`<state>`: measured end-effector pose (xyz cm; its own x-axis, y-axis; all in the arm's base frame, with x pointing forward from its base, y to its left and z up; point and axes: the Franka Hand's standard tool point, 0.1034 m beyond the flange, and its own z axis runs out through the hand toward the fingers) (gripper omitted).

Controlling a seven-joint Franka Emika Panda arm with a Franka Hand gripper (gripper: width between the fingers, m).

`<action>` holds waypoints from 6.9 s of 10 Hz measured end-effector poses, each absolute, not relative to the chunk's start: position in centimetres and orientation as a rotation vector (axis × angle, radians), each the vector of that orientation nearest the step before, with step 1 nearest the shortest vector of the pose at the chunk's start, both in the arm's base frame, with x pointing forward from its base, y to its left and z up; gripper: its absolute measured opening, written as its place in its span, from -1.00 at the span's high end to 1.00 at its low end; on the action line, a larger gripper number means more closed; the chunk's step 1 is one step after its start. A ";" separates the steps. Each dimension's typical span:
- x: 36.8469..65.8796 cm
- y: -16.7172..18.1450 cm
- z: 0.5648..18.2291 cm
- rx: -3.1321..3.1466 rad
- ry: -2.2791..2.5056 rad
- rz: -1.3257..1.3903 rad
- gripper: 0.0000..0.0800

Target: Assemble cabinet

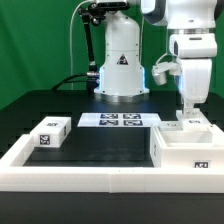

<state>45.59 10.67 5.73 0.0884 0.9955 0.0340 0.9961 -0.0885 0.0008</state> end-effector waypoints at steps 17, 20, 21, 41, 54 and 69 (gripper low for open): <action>55.1 10.3 6.0 -2.247 -2.178 -0.066 0.82; 55.1 10.2 6.1 -2.268 -2.167 -0.061 0.82; 55.1 10.2 6.1 -2.269 -2.166 -0.061 0.82; 57.0 9.8 7.1 -2.252 -2.170 0.003 -0.99; 45.5 8.9 5.7 -2.248 -2.158 0.030 -0.99; 41.7 9.3 2.0 -2.236 -2.108 0.016 -0.59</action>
Offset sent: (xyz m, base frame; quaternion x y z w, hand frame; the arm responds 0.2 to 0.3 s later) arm 0.0260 -0.0023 0.0017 -0.0010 0.0039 -0.0329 0.9994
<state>41.70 9.33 2.04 0.0599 0.9975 0.0387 0.9967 -0.0576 -0.0567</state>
